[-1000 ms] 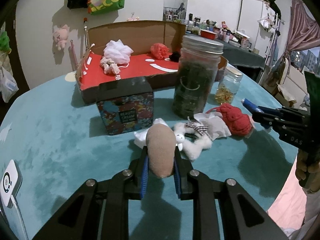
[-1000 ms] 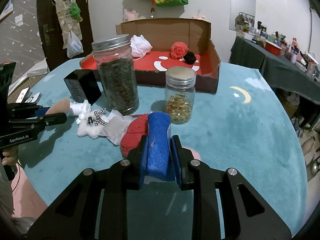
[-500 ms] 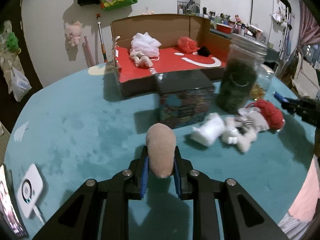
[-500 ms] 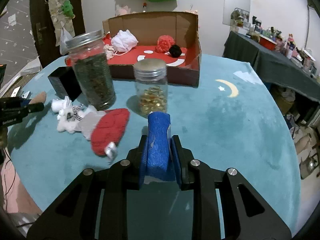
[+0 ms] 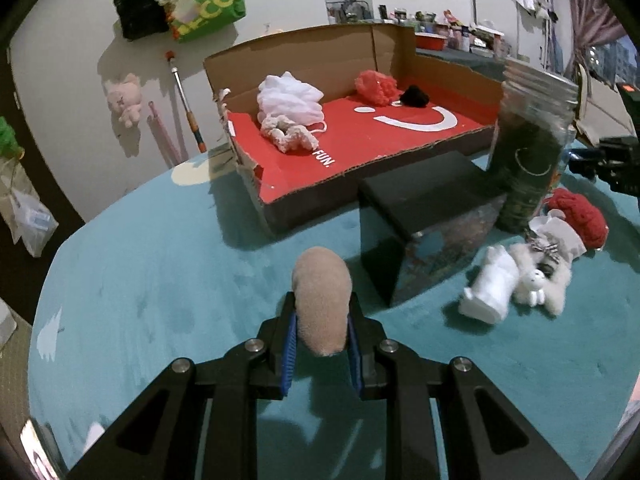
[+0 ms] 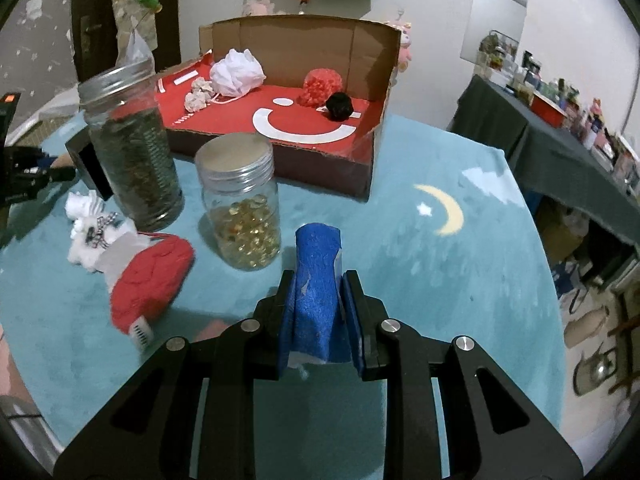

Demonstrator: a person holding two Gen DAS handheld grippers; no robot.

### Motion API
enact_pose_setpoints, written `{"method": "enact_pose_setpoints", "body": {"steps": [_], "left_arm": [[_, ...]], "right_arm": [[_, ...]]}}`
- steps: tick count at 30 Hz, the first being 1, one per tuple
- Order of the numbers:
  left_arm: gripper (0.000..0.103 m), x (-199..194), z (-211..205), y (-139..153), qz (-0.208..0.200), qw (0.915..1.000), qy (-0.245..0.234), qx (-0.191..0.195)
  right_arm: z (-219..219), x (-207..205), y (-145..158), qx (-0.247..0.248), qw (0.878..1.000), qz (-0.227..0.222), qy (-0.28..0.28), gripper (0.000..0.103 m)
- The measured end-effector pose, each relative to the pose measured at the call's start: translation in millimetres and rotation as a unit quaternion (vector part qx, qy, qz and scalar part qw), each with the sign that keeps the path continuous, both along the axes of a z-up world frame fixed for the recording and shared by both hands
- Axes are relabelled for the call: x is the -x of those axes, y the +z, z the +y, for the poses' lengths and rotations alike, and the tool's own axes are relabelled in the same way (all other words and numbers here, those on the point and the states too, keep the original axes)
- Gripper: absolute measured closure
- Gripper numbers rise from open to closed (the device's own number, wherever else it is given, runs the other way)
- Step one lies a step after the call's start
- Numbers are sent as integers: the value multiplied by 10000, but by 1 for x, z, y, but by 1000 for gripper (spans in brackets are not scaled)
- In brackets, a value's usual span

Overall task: Organize soft objects
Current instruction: 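Carry both sponges over the red-lined box and lower them inside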

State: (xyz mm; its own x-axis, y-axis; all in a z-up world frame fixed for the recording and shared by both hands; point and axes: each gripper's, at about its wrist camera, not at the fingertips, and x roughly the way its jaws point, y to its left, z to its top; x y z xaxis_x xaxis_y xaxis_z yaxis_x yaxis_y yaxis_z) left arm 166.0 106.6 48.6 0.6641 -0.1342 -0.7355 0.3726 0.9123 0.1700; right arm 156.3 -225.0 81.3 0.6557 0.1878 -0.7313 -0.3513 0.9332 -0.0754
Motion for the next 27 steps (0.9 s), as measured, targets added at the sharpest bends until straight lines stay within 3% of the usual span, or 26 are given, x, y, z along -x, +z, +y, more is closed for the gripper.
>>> {"method": "enact_pose_setpoints", "body": {"steps": [13, 27], "left_arm": [[80, -24, 2, 21, -257, 9982, -502, -190], [80, -56, -19, 57, -412, 9959, -768, -258]], "right_arm": [[10, -30, 2, 492, 9976, -40, 494, 81], [20, -51, 25, 754, 9926, -252, 915, 81]]}}
